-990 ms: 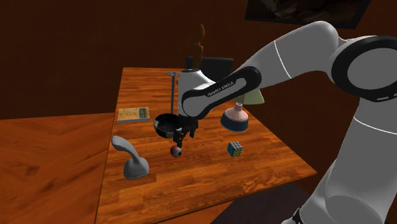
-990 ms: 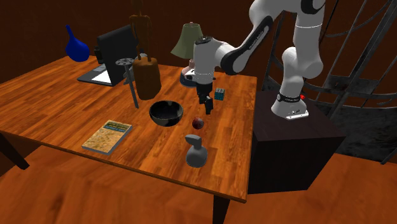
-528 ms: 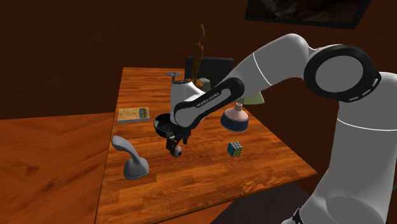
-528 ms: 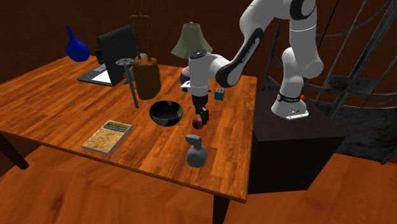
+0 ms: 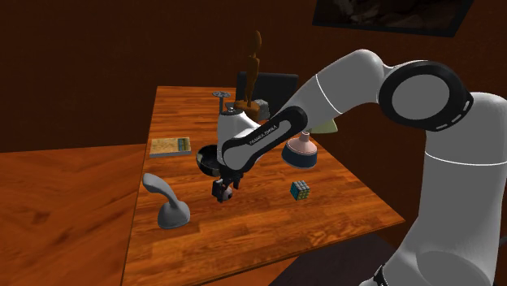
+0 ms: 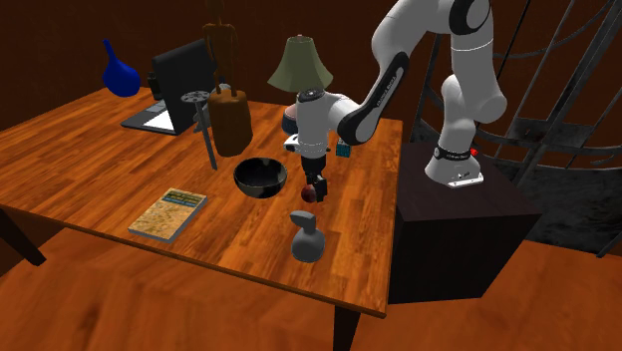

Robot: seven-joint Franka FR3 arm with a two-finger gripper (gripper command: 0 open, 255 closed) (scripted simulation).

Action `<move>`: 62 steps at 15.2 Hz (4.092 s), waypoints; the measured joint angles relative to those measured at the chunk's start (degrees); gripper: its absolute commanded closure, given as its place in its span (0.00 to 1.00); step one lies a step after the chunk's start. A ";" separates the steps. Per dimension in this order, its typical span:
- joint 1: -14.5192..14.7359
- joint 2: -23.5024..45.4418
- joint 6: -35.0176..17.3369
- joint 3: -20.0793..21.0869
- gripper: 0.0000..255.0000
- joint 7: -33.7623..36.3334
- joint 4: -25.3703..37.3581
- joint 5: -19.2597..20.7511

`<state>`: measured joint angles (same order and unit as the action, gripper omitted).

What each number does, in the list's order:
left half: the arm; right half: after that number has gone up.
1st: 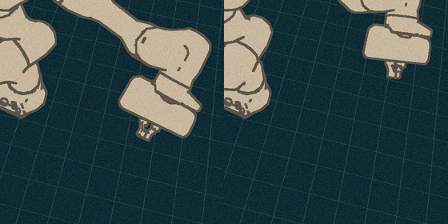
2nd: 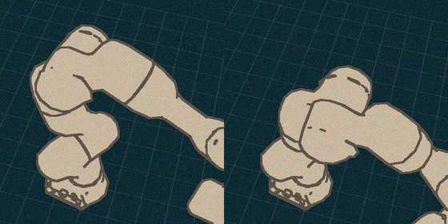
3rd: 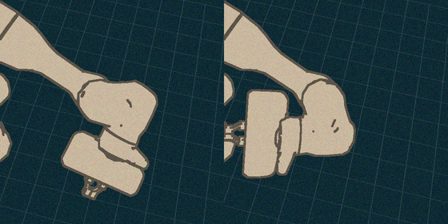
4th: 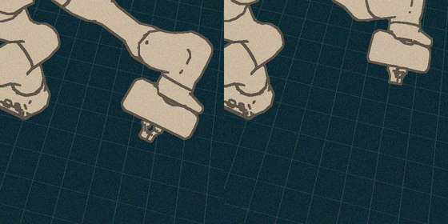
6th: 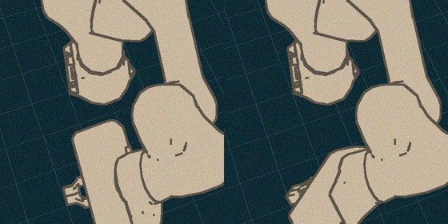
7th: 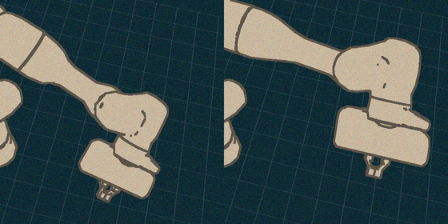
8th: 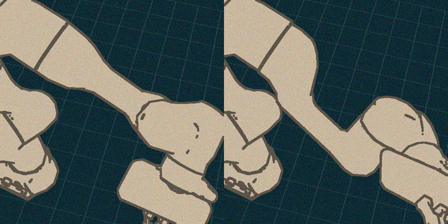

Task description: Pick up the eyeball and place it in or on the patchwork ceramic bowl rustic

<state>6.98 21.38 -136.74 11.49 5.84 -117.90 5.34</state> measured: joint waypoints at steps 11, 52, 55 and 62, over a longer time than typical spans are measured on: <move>0.01 0.00 0.00 0.01 1.00 -0.01 0.06 0.00; -2.24 -3.42 25.49 -0.22 1.00 -4.95 22.22 -2.10; -2.57 3.31 29.21 -1.02 1.00 -6.38 32.61 -1.18; -2.72 16.68 35.60 -2.35 1.00 -8.97 52.32 0.11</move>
<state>4.27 38.06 -101.14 9.14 -3.13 -65.58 5.44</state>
